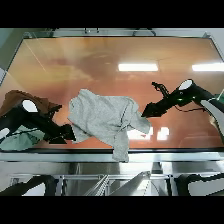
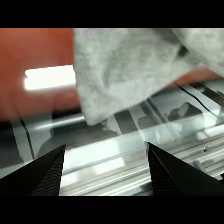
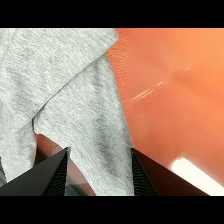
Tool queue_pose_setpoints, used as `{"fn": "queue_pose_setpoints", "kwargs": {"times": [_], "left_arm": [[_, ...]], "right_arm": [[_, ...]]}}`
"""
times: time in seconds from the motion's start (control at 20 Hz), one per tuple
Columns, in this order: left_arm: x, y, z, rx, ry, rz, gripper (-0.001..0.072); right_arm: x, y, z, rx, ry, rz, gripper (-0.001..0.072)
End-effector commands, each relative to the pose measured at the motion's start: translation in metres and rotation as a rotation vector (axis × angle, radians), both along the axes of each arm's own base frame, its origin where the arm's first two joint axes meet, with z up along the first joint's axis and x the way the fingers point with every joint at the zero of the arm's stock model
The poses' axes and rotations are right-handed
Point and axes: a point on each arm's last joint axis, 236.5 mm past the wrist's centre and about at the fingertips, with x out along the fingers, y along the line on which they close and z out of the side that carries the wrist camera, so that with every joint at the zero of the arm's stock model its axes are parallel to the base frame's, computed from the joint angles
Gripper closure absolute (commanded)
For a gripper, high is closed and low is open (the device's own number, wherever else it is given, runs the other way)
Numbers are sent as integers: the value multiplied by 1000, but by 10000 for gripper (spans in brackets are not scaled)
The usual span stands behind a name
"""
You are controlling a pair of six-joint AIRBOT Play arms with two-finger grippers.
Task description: Fold the shirts.
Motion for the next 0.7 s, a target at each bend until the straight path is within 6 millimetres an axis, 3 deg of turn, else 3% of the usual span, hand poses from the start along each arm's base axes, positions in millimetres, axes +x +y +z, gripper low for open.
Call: {"fn": "queue_pose_setpoints", "kwargs": {"times": [0.0,0.05,0.1,0.25,0.3,0.35,0.45,0.55,0.65], "left_arm": [[5,-19,-20,-93,4,5,164],[11,-26,-25,-129,-7,13,174],[19,-32,-31,-154,-35,19,309],[42,-42,-32,-209,-96,17,410],[51,-47,-27,-238,-126,12,578],[60,-50,-21,-255,-156,8,693],[80,-54,-2,-285,-208,-16,695],[105,-52,21,-299,-270,-37,695],[129,-46,46,-303,-337,-61,697]], "right_arm": [[-2,3,-2,1,6,9,276],[-2,3,-2,1,6,9,276],[-2,2,-2,1,6,9,276],[-2,3,-2,2,7,10,285],[-3,3,-2,3,9,11,286],[-3,3,-2,3,10,11,293],[-1,5,0,15,8,3,570],[1,10,4,39,5,-10,675],[5,8,7,43,-16,-4,698]]}}
